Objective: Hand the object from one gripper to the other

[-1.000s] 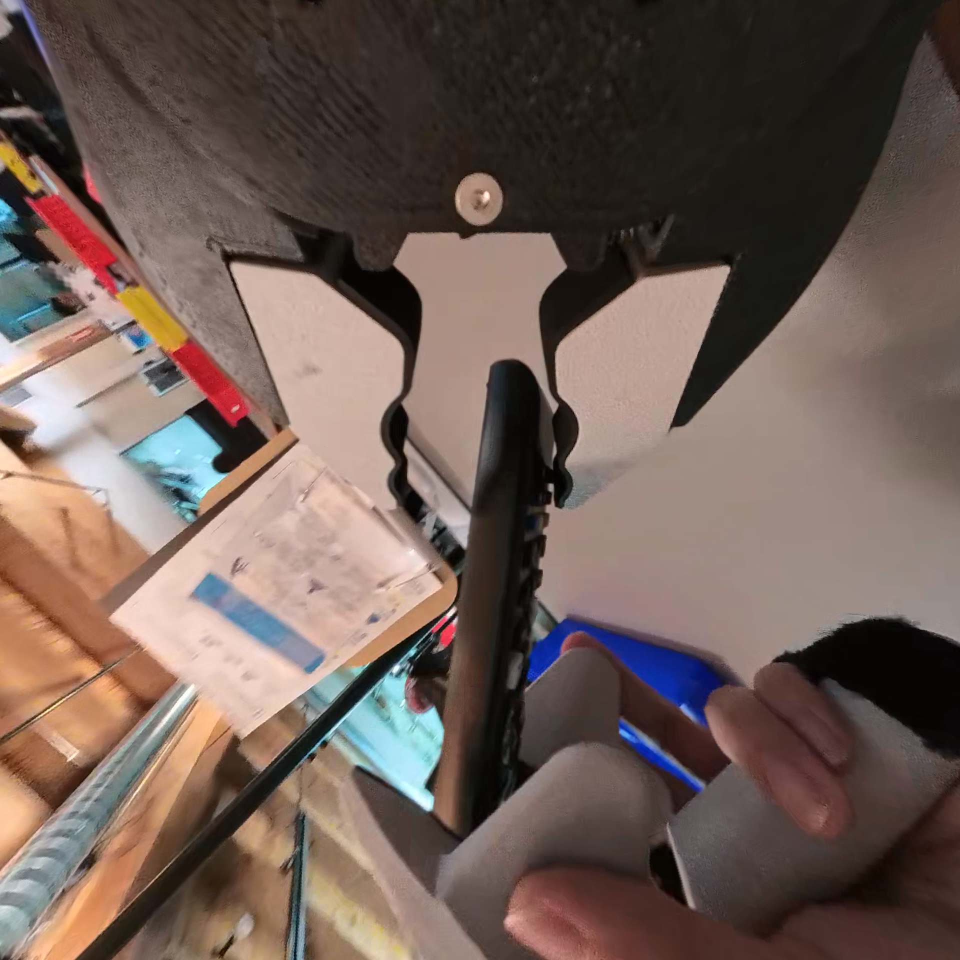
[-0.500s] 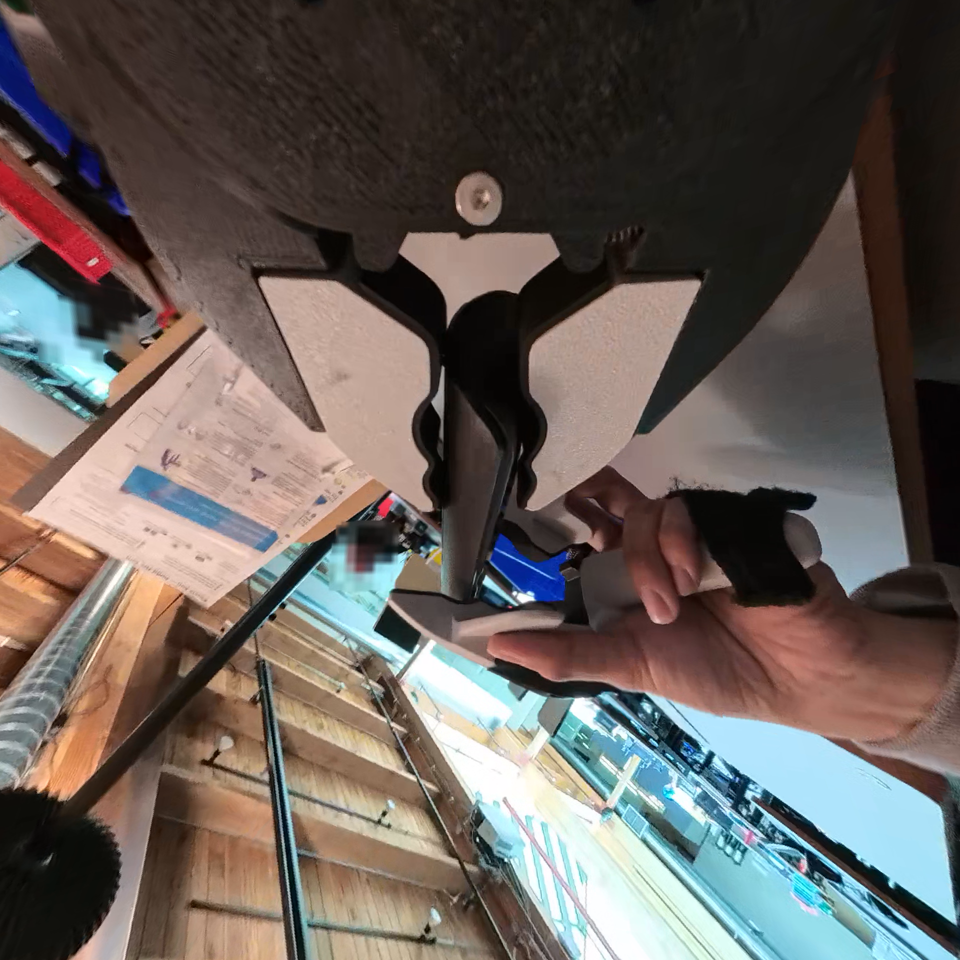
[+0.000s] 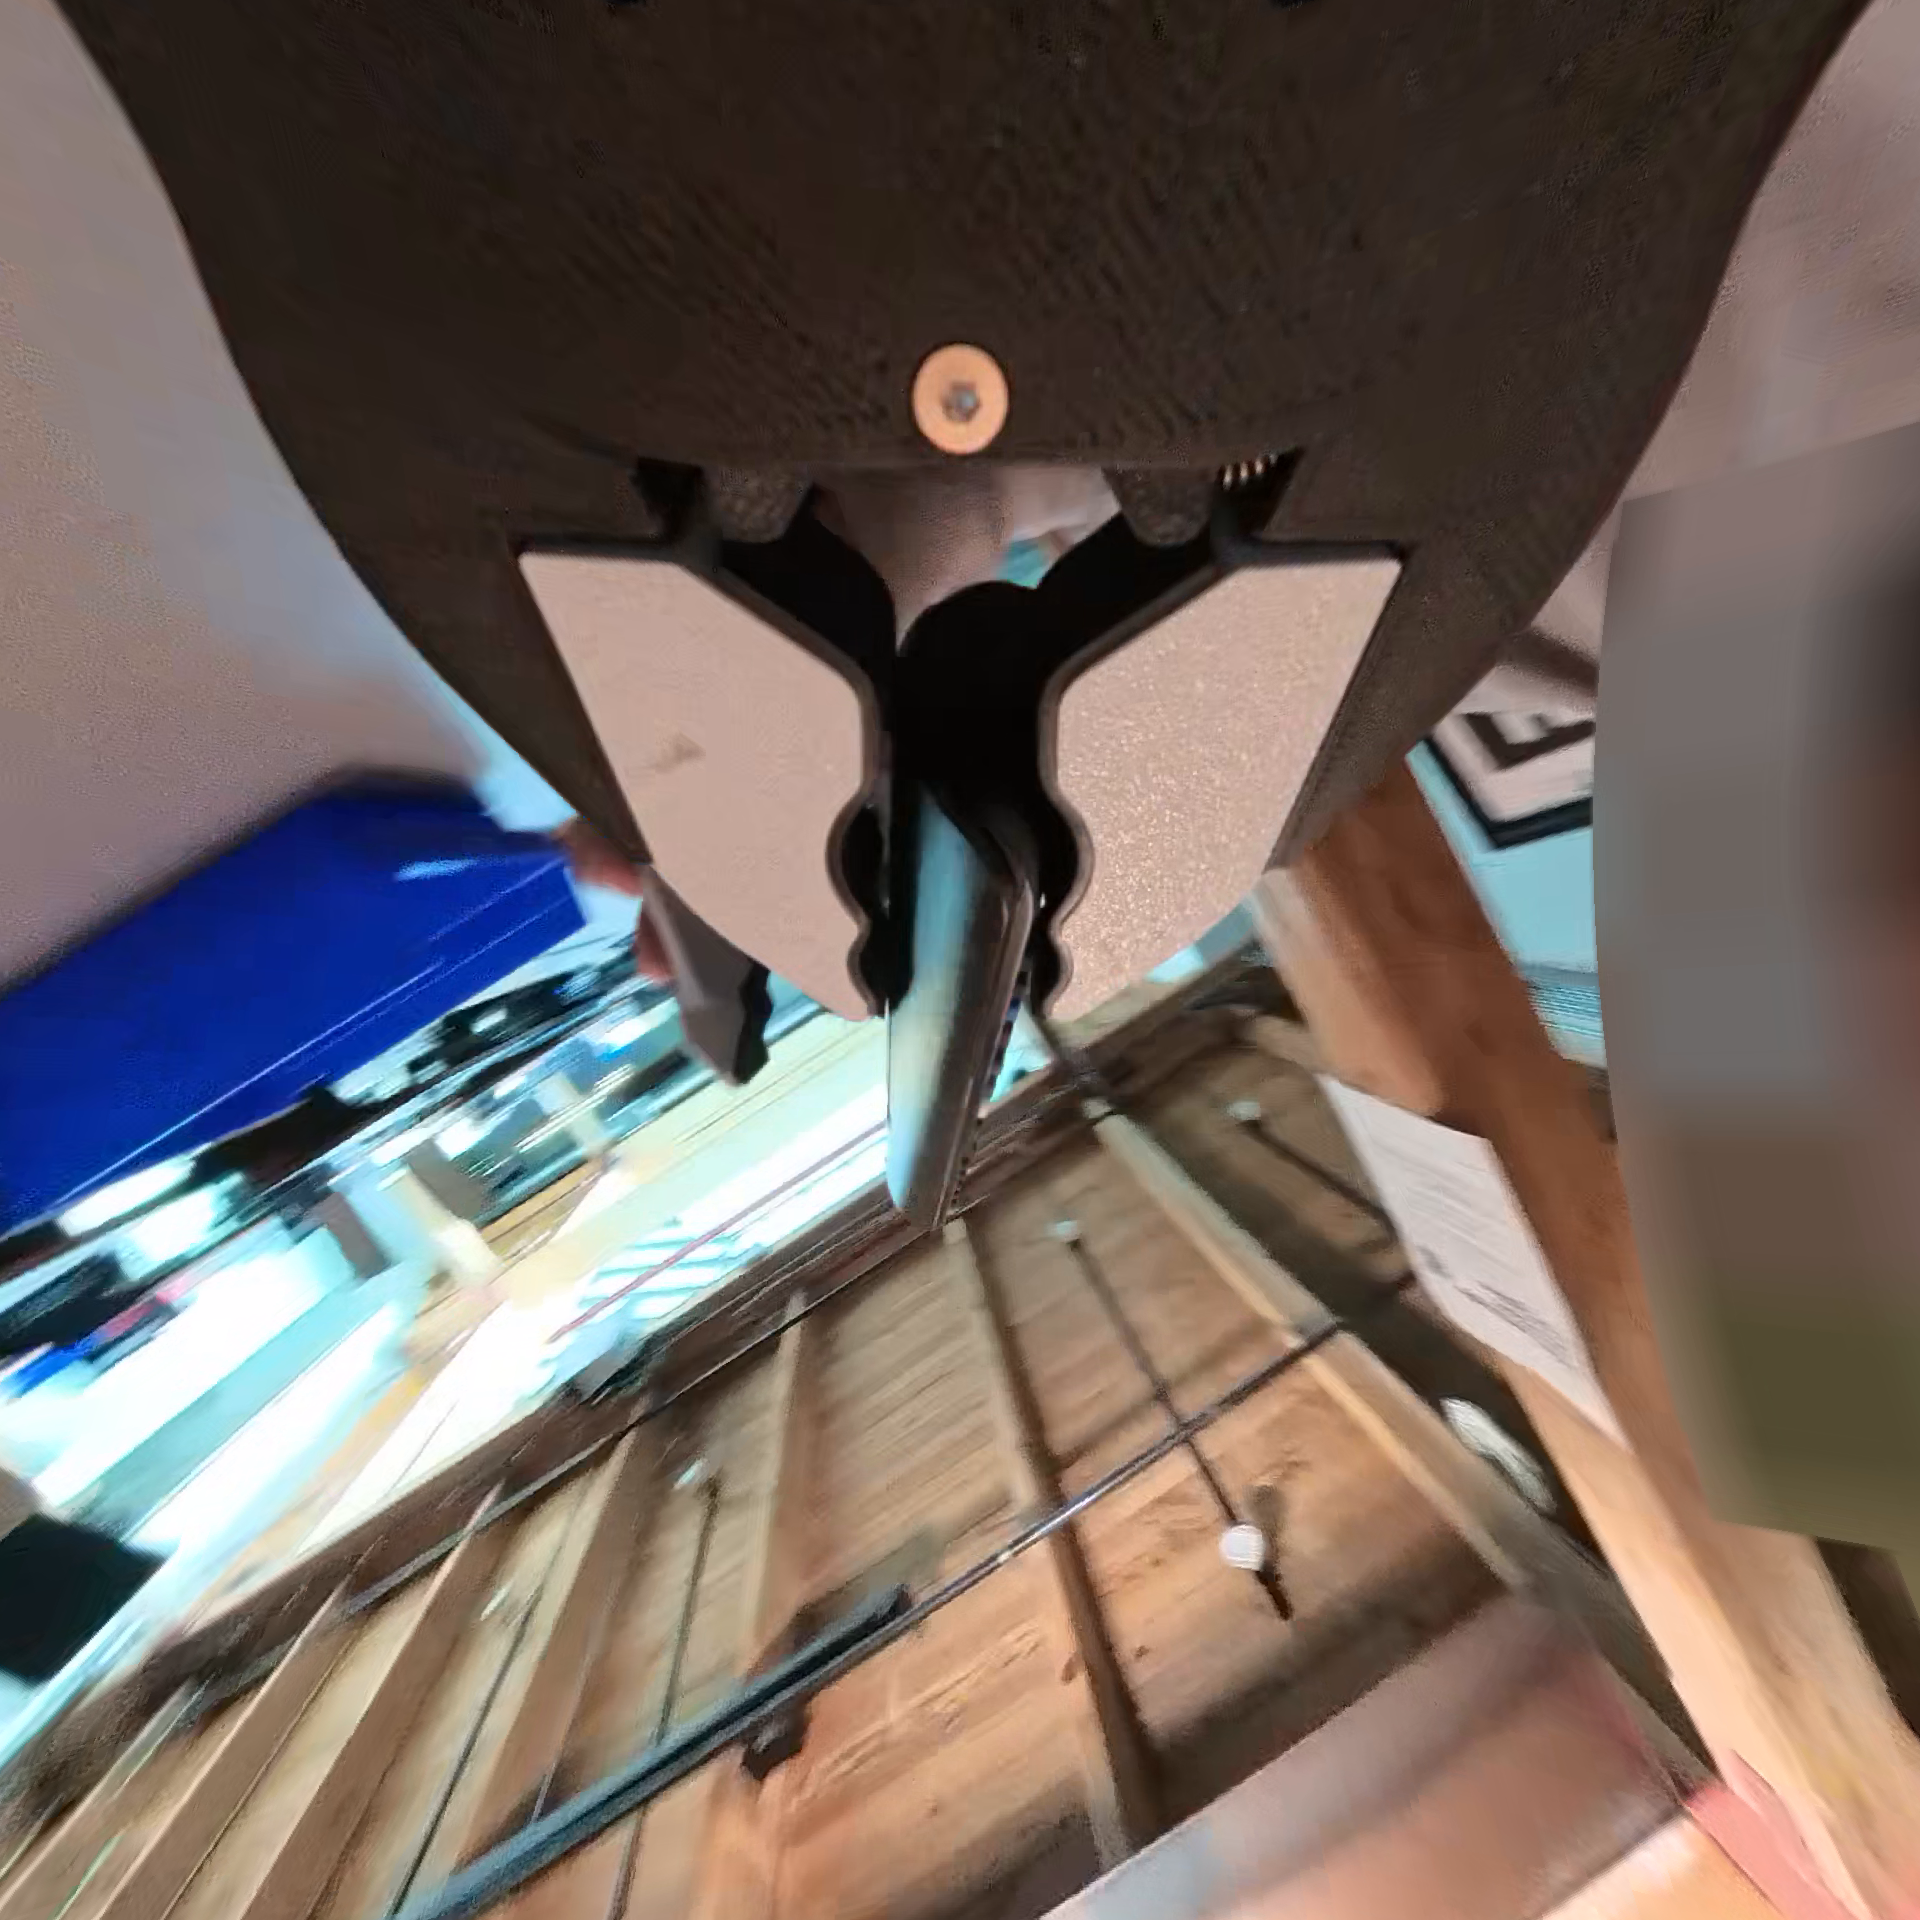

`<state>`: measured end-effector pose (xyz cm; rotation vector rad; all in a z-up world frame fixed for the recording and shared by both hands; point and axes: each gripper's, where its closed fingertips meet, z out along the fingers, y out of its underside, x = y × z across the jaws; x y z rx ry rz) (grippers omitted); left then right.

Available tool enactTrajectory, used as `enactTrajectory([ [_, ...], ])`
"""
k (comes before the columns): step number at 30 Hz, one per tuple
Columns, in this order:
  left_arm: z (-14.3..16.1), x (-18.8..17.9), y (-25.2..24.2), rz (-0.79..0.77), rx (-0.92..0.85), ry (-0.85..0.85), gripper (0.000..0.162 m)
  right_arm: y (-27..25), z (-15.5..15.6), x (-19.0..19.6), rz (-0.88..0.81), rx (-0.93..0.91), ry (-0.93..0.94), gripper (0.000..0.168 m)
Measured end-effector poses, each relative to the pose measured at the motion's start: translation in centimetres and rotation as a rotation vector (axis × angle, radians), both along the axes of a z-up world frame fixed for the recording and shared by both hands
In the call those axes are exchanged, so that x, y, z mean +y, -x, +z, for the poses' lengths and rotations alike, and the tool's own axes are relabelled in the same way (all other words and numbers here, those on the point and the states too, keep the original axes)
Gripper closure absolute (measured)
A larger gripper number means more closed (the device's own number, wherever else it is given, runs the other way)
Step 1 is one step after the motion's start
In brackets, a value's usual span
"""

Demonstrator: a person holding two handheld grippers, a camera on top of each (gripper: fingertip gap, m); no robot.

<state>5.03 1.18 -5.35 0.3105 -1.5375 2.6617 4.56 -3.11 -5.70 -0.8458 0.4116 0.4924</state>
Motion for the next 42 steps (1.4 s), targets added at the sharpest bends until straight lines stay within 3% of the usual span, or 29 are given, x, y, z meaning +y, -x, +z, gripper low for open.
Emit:
enactTrajectory([
  [5,0.7,1.0,2.4,-0.033,-0.212,0.015,0.095,2.0,-2.0,3.1,0.276,0.127,0.026,0.141],
  [9,0.6,1.1,3.7,-0.040,-0.333,-0.056,0.114,2.4,-2.4,3.6,0.318,0.126,0.015,0.141],
  [11,0.6,0.9,3.1,-0.022,-0.280,-0.089,0.114,1.4,-3.0,3.6,0.195,0.084,0.091,0.132],
  [15,0.4,1.0,-0.1,0.107,-0.094,-0.145,0.114,-1.1,-5.3,3.0,-0.197,-0.190,0.411,0.088],
  [17,-0.1,0.8,-1.2,0.151,-0.001,-0.212,0.114,-1.9,-6.0,2.6,-0.385,-0.396,0.576,0.086],
  [21,-1.1,-0.6,-0.8,0.187,0.015,-0.363,0.115,-3.1,-6.7,1.9,-0.710,-0.768,0.874,0.087],
  [25,-1.2,-2.4,1.5,0.117,-0.093,-0.429,0.115,-1.8,-8.2,3.1,-0.612,-0.864,0.967,0.087],
  [29,-2.6,-3.2,2.6,0.091,-0.201,-0.544,0.114,-0.5,-10.2,4.1,-0.475,-0.916,1.021,0.105],
  [34,-3.2,-3.5,3.0,0.099,-0.249,-0.595,0.114,-0.8,-11.3,4.5,-0.496,-0.929,1.135,0.104],
  [38,-2.7,-3.2,3.1,0.078,-0.233,-0.549,0.114,-0.1,-10.6,4.9,-0.434,-0.860,1.032,0.106],
  [42,-2.3,-3.0,3.4,0.051,-0.252,-0.500,0.094,0.8,-9.4,5.1,-0.319,-0.694,0.857,0.107],
])
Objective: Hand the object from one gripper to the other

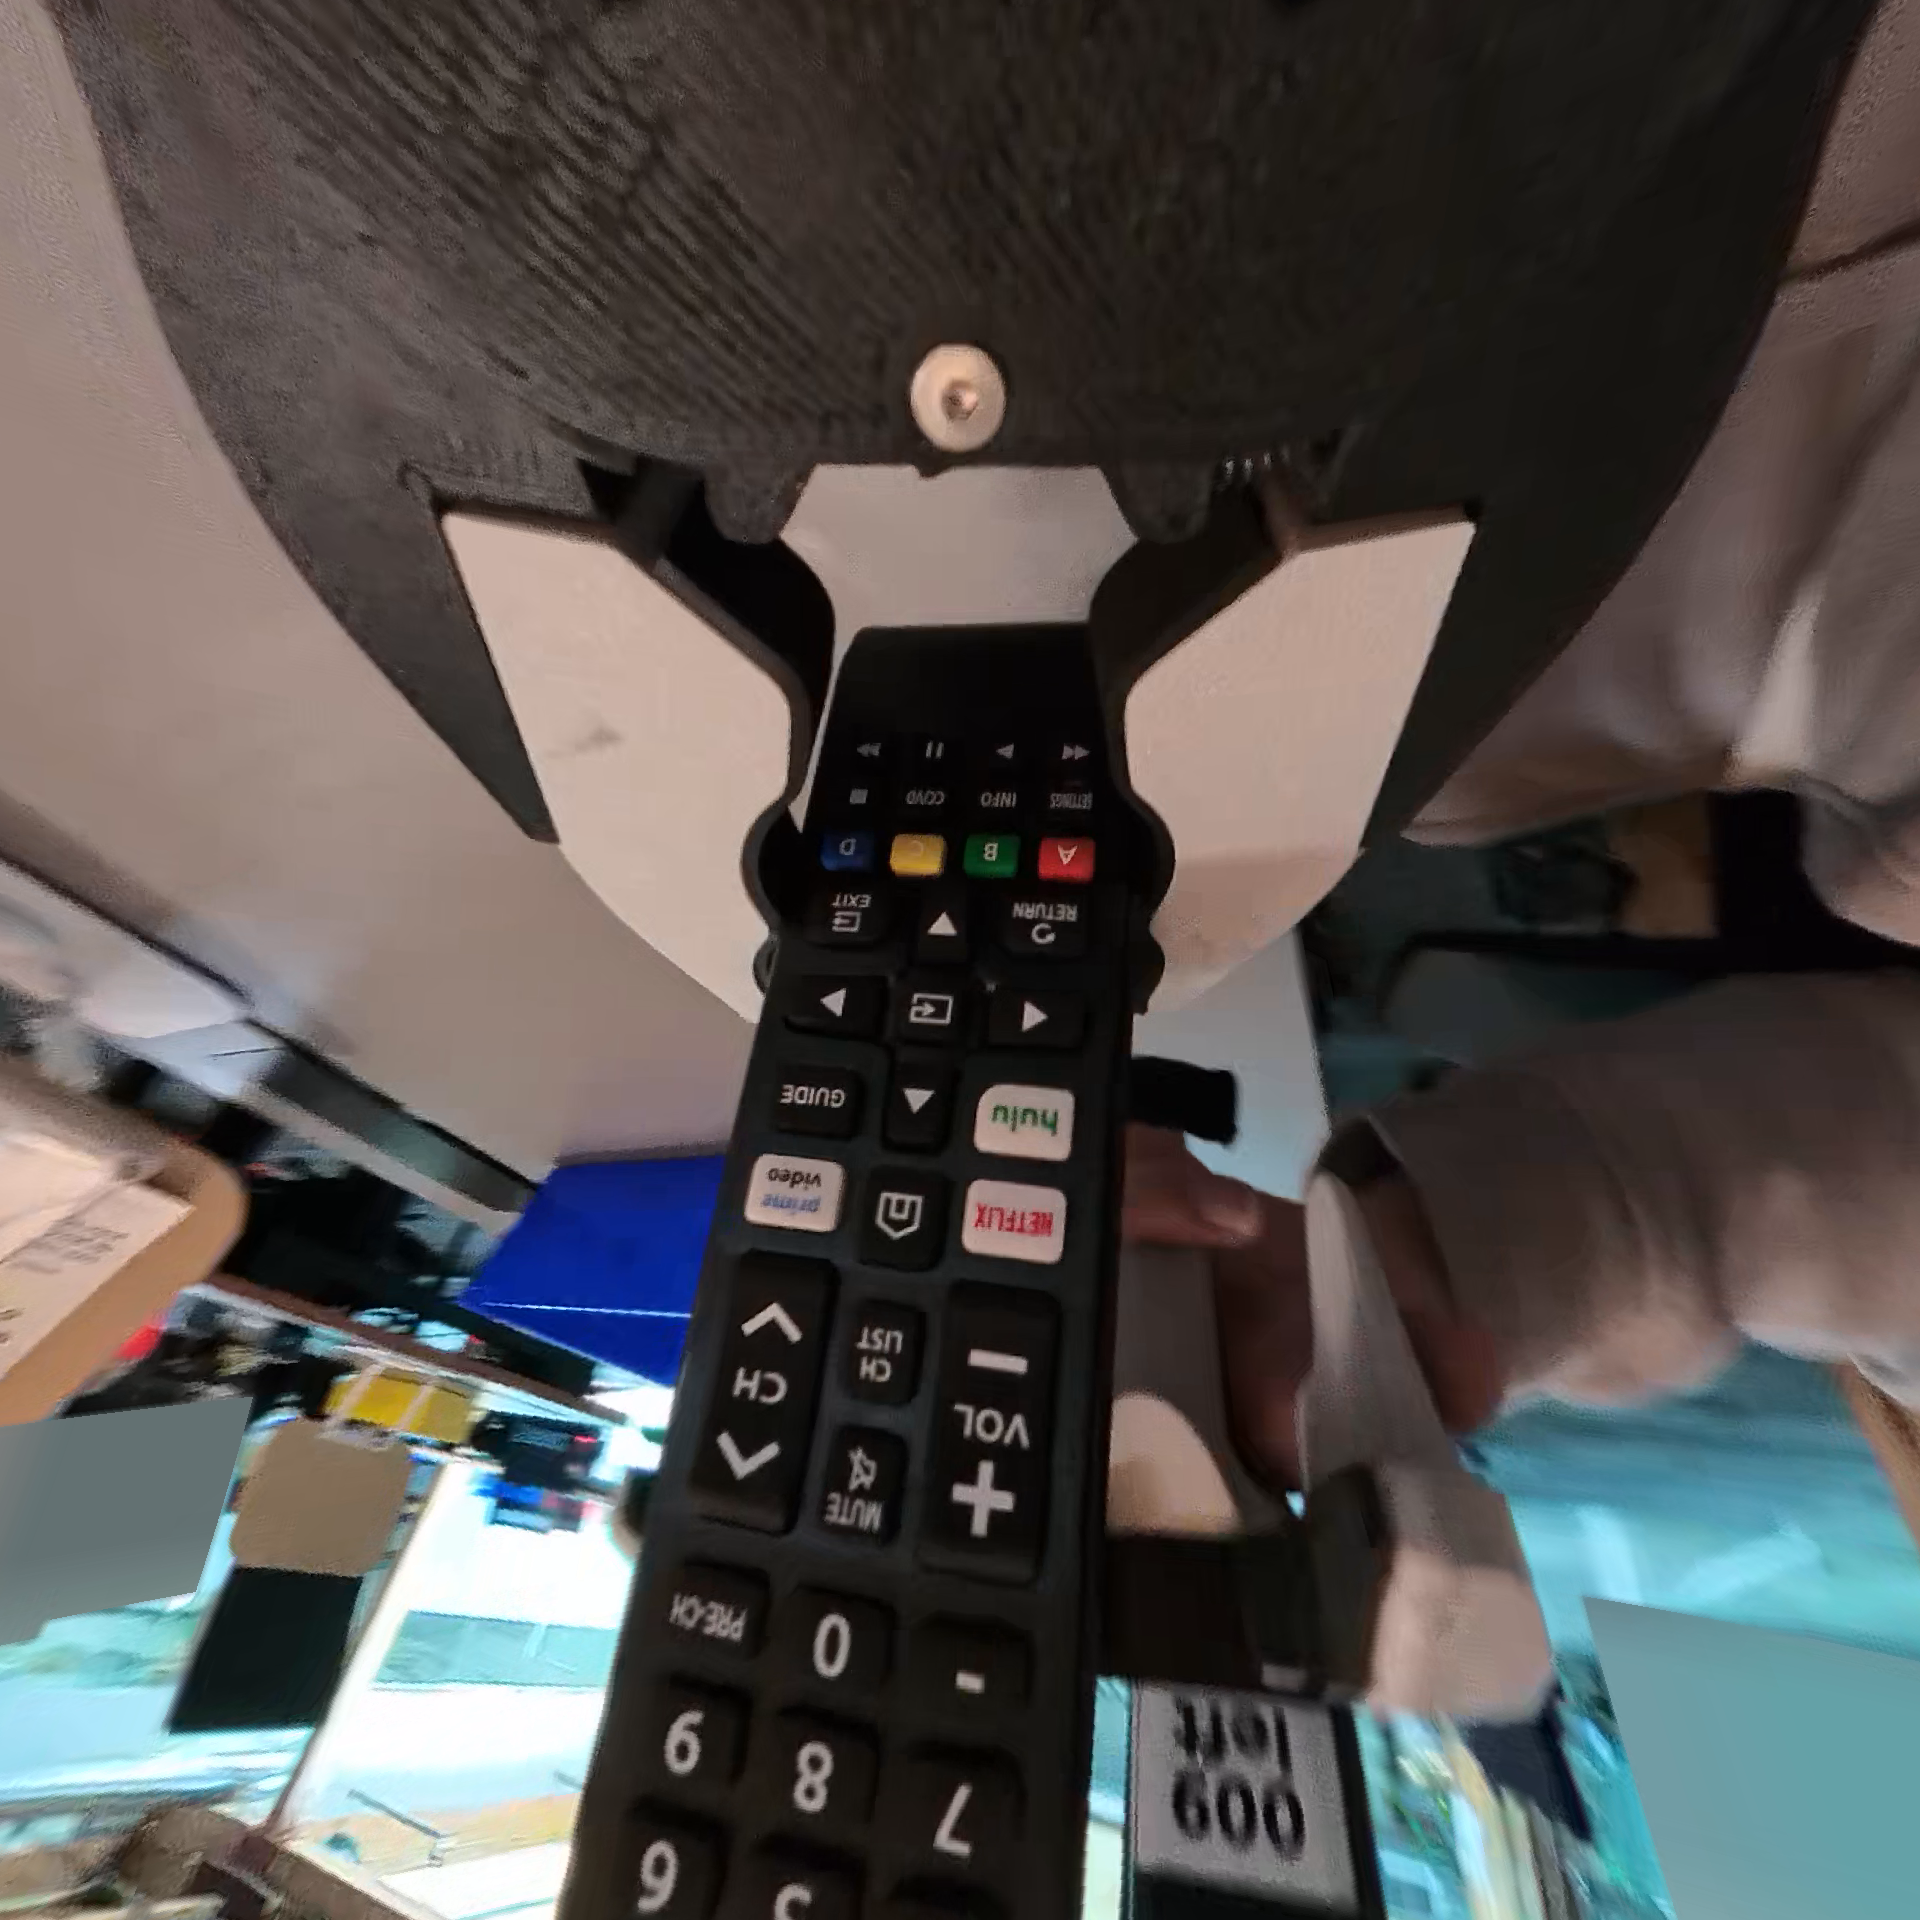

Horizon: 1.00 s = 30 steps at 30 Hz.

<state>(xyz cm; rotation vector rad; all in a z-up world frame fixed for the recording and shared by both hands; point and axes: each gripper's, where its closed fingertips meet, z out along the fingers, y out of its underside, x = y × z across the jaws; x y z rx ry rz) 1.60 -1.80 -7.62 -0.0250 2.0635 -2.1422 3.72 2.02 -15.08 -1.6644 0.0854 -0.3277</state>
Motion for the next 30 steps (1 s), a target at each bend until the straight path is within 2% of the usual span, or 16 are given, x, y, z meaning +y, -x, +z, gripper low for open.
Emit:
enactTrajectory([
  [4,0.0,0.9,0.1,-0.053,0.003,0.024,0.090,2.1,1.4,-0.3,0.205,0.172,-0.131,0.107],
  [8,0.4,1.4,0.5,-0.166,0.128,0.108,0.092,6.0,1.1,-0.2,0.475,0.262,-0.116,0.107],
  [10,0.1,1.4,1.2,-0.245,0.178,0.118,0.094,7.3,0.7,0.1,0.536,0.283,-0.085,0.107],
  [14,0.3,1.7,3.7,-0.442,0.172,0.186,0.110,9.5,0.3,0.4,0.677,0.366,-0.066,0.106],
  [16,0.7,1.9,4.2,-0.488,0.154,0.226,0.127,9.7,0.3,0.5,0.705,0.391,-0.075,0.106],
  [17,0.6,1.8,4.0,-0.481,0.161,0.224,0.127,9.7,0.3,0.5,0.707,0.399,-0.077,0.106],
  [19,0.4,1.6,3.1,-0.447,0.199,0.200,0.128,8.6,-0.1,0.6,0.640,0.398,-0.069,0.109],
  [20,0.3,1.3,2.2,-0.388,0.214,0.189,0.128,7.0,-0.4,0.8,0.539,0.372,-0.073,0.109],
  [21,-0.1,1.1,1.1,-0.305,0.217,0.163,0.128,5.4,-0.5,0.8,0.431,0.336,-0.081,0.096],
  [23,-1.1,0.9,-1.8,-0.093,0.229,0.094,0.129,2.1,-0.6,0.3,0.227,0.238,-0.076,0.094],
  [26,-1.9,1.6,-5.5,0.224,0.255,0.045,0.130,-2.1,-1.1,-1.0,-0.092,0.021,0.027,0.087],
  [28,-1.8,1.6,-6.0,0.294,0.267,0.053,0.130,-3.8,-1.3,-1.7,-0.246,-0.110,0.095,0.101],
  [30,-1.4,1.0,-5.5,0.280,0.248,0.068,0.130,-3.8,-1.6,-1.6,-0.268,-0.187,0.151,0.123],
])
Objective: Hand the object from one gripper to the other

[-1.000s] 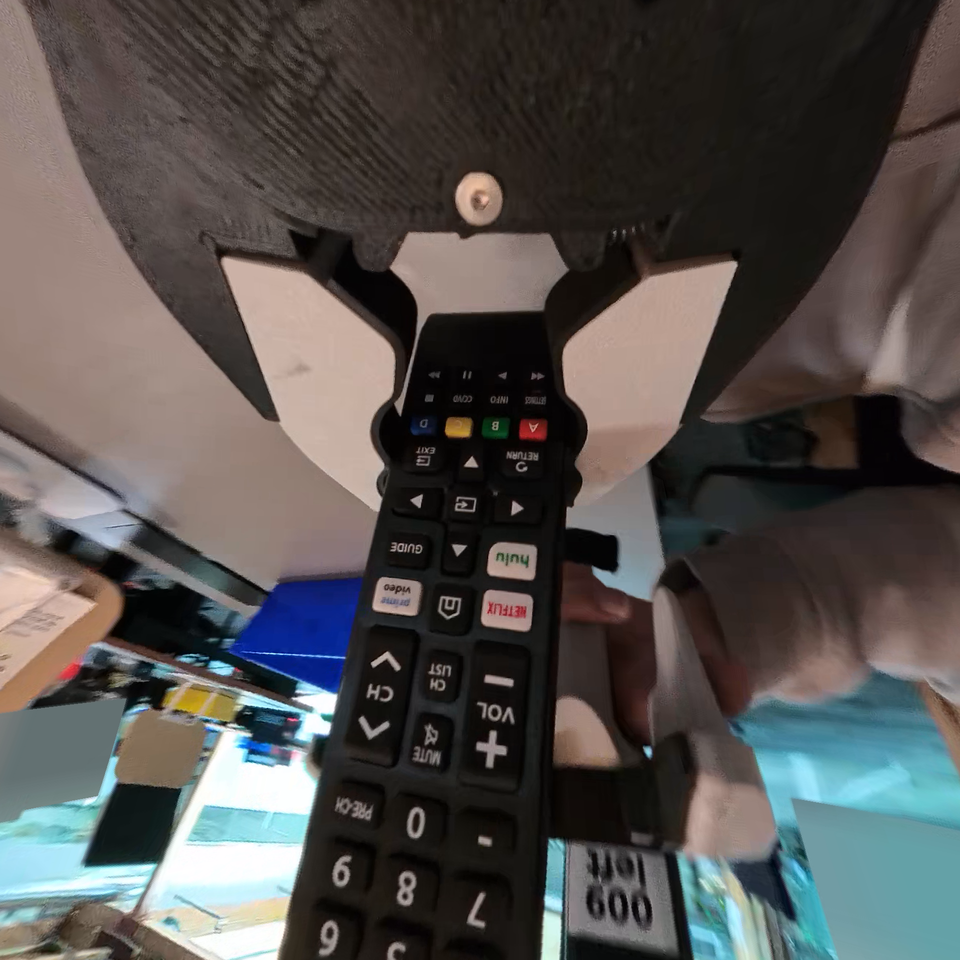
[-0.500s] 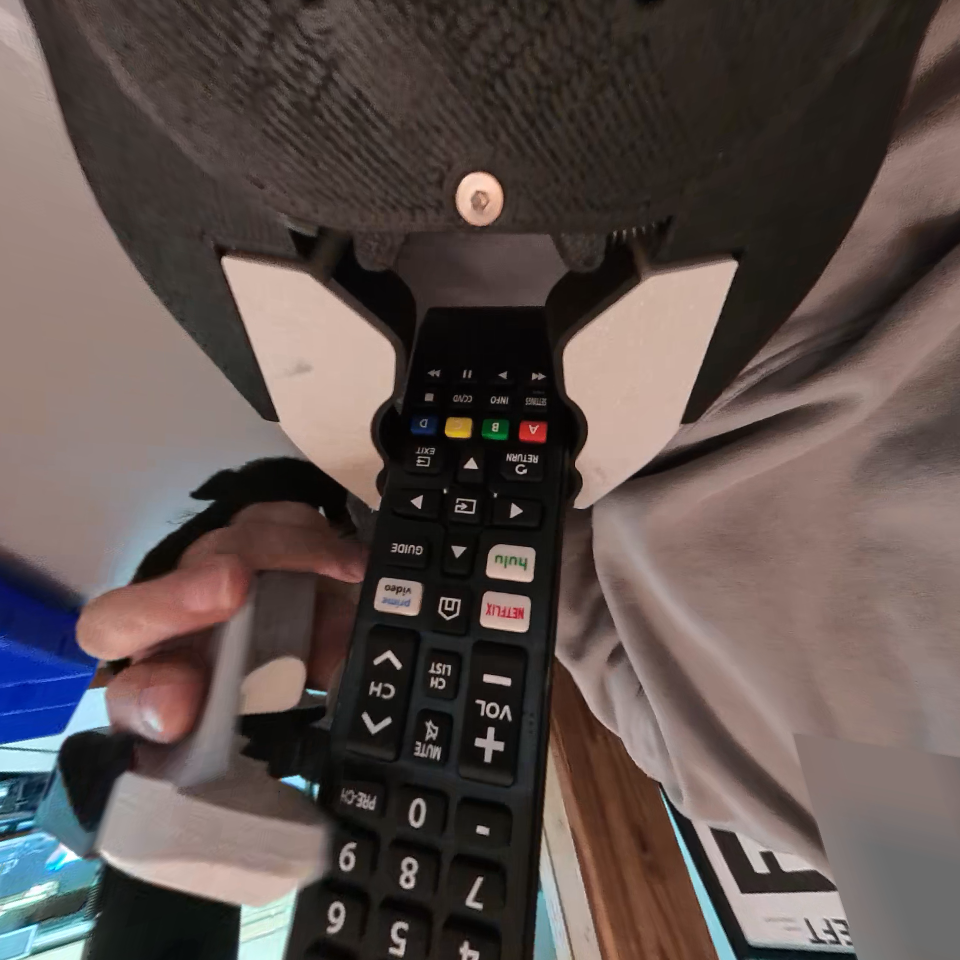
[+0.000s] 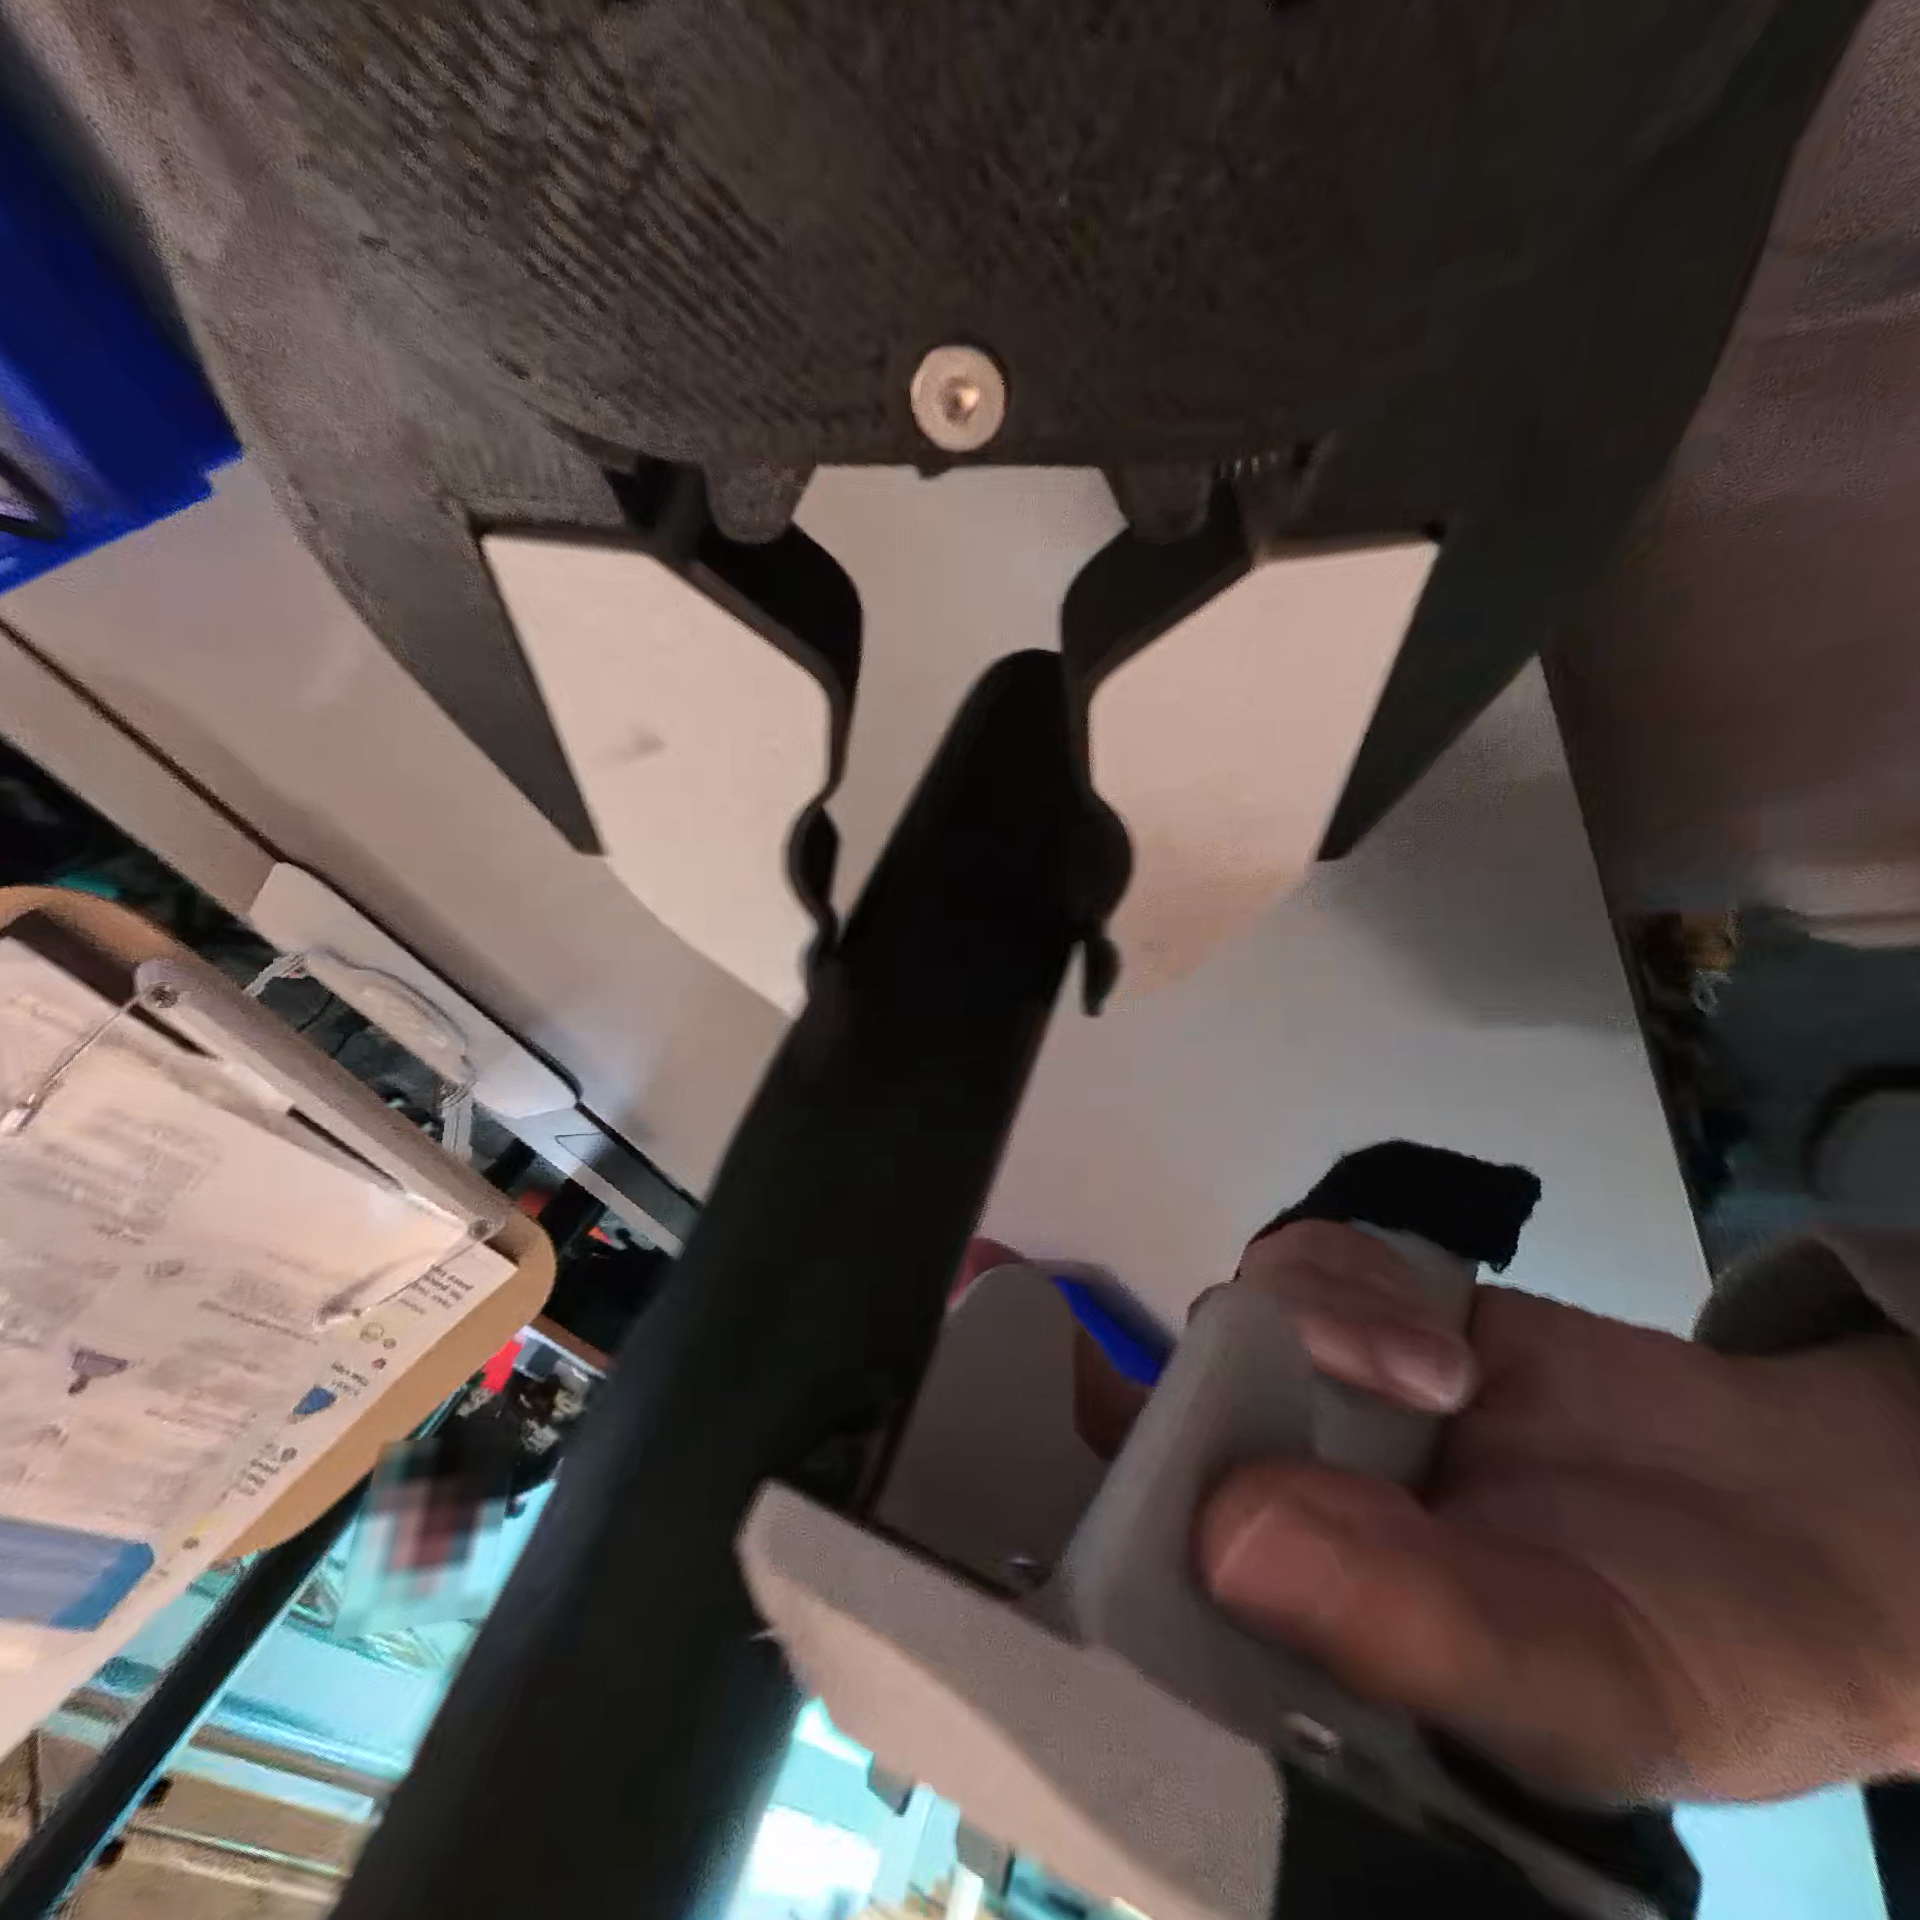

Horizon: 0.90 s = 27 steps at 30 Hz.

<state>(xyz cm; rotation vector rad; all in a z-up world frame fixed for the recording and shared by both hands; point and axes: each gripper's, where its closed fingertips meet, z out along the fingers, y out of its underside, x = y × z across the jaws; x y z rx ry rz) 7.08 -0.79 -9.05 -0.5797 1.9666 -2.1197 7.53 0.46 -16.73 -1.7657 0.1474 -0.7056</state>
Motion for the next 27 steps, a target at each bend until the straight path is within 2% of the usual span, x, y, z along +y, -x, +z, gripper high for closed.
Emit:
enactTrajectory([
  [3,-0.1,-0.3,0.6,-0.011,-0.068,-0.048,0.130,-0.5,-0.3,-0.4,-0.046,0.023,0.030,0.130],
  [5,0.1,-0.4,1.4,-0.071,-0.107,-0.053,0.131,0.2,0.0,-0.3,0.030,0.094,-0.021,0.134],
  [7,1.0,-0.3,2.9,-0.185,-0.130,0.017,0.133,2.0,0.6,0.3,0.193,0.216,-0.108,0.136],
  [9,1.9,0.1,4.0,-0.288,-0.117,0.097,0.119,4.4,1.2,0.8,0.394,0.363,-0.177,0.136],
  [11,2.1,0.5,5.0,-0.388,-0.091,0.129,0.112,7.4,1.5,1.0,0.616,0.504,-0.195,0.137],
  [14,2.1,1.0,6.3,-0.508,-0.083,0.159,0.100,10.5,2.1,1.2,0.823,0.564,-0.220,0.141],
  [15,2.1,1.1,7.1,-0.572,-0.078,0.170,0.091,11.1,2.3,1.2,0.860,0.575,-0.235,0.142],
  [17,2.0,1.3,8.6,-0.672,-0.078,0.175,0.092,11.5,2.4,1.5,0.883,0.611,-0.234,0.142],
  [22,0.6,0.9,10.5,-0.759,-0.194,0.118,0.102,12.3,2.9,1.5,0.976,0.743,-0.294,0.142],
  [23,0.5,0.7,10.3,-0.734,-0.220,0.112,0.105,12.3,2.9,1.4,0.979,0.759,-0.300,0.142],
  [24,0.6,0.5,9.7,-0.695,-0.241,0.108,0.114,12.0,2.8,1.5,0.962,0.753,-0.298,0.143],
  [25,0.6,0.4,9.4,-0.679,-0.233,0.101,0.115,11.6,2.7,1.4,0.931,0.733,-0.300,0.142],
  [27,0.8,0.0,7.6,-0.574,-0.176,0.082,0.116,8.9,2.8,1.6,0.746,0.657,-0.350,0.133],
])
